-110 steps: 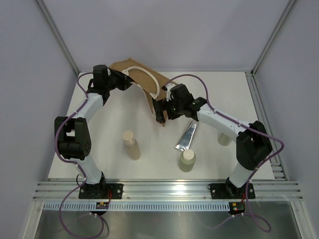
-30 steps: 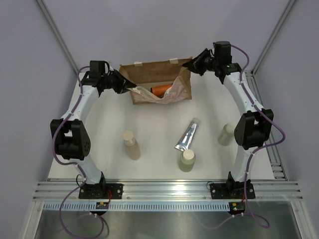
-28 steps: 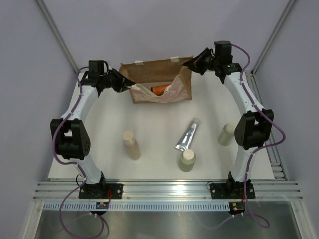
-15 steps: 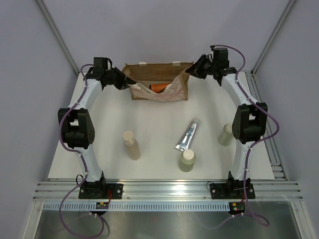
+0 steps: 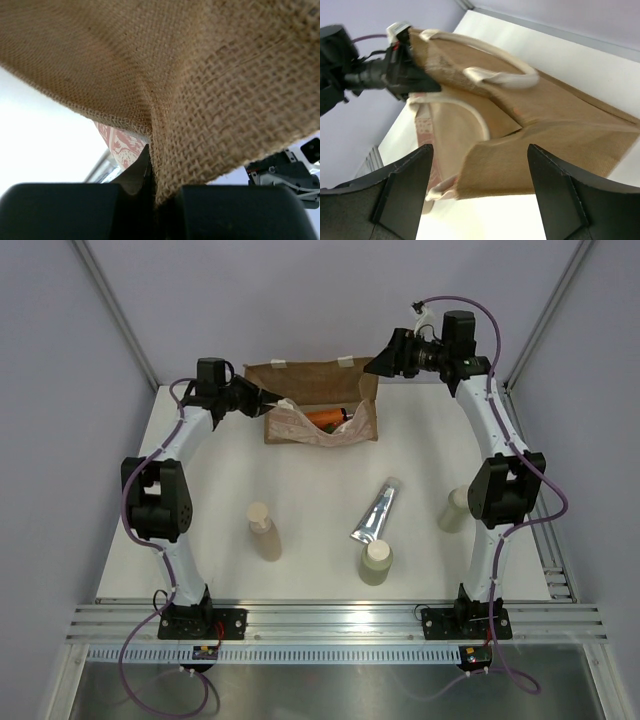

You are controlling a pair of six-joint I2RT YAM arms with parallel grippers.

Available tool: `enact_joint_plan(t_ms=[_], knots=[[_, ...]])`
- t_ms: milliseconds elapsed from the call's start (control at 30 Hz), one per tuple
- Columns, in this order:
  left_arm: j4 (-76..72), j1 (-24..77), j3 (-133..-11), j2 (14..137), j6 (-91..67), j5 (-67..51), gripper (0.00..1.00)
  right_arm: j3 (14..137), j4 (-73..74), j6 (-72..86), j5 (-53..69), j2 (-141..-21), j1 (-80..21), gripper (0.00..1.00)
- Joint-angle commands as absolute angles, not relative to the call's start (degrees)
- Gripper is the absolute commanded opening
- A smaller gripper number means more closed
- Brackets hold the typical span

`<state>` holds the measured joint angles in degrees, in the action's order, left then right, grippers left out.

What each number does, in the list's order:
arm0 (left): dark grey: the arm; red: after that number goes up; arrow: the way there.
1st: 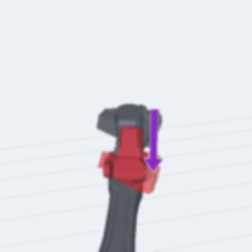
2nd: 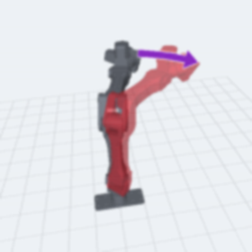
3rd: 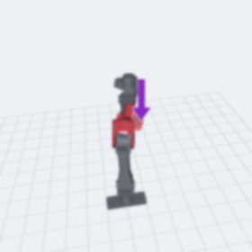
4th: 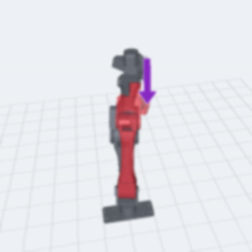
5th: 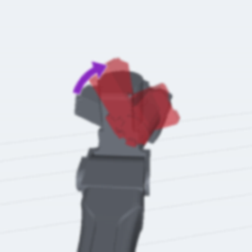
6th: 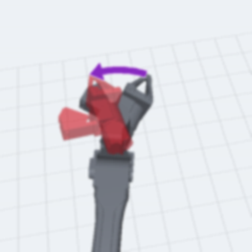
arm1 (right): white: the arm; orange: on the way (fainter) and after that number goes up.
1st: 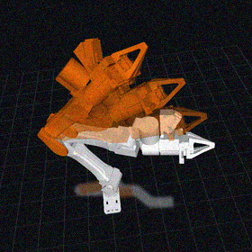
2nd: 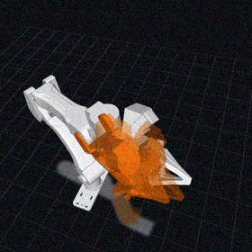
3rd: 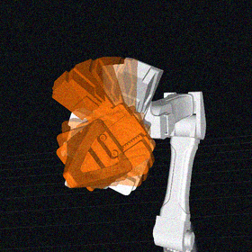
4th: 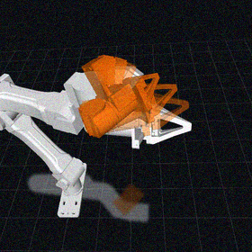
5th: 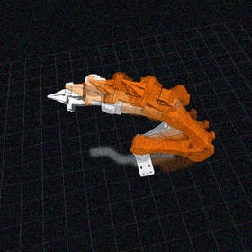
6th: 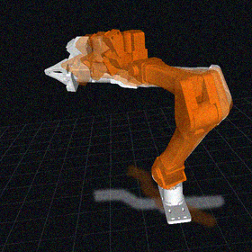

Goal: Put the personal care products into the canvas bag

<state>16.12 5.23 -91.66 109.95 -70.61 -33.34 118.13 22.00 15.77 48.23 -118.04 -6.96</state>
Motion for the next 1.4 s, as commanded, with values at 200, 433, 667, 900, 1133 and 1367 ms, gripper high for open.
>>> enact_joint_plan(t_ms=[200, 433, 667, 900, 1133, 1367], knots=[[8.7, 6.6, -94.6, 106.2, -75.4, -36.6, 0.0, 124.7, 43.3, -22.2, 73.0, -109.6, -8.5, 0.86], [12.2, 6.5, -95.4, 106.1, -70.7, -37.2, 0.0, 109.1, 71.4, -75.0, 55.7, -99.5, -29.5, 0.99], [19.1, 6.3, -97.0, 106.4, -61.1, -37.4, 0.0, 84.5, 33.7, -46.6, 43.7, -92.6, -47.1, 0.98], [21.0, 6.0, -95.8, 105.9, -57.1, -37.8, 0.0, 71.4, 3.1, -18.7, 25.5, -95.2, -54.8, 0.99], [22.2, 5.4, -97.0, 105.9, -55.7, -37.8, 0.0, 68.3, -8.3, -4.8, 12.7, -97.3, -61.9, 1.0], [22.1, 5.3, -97.0, 105.9, -55.7, -38.6, 0.0, 65.9, -19.8, -0.4, -2.3, -99.8, -67.2, 0.99]])
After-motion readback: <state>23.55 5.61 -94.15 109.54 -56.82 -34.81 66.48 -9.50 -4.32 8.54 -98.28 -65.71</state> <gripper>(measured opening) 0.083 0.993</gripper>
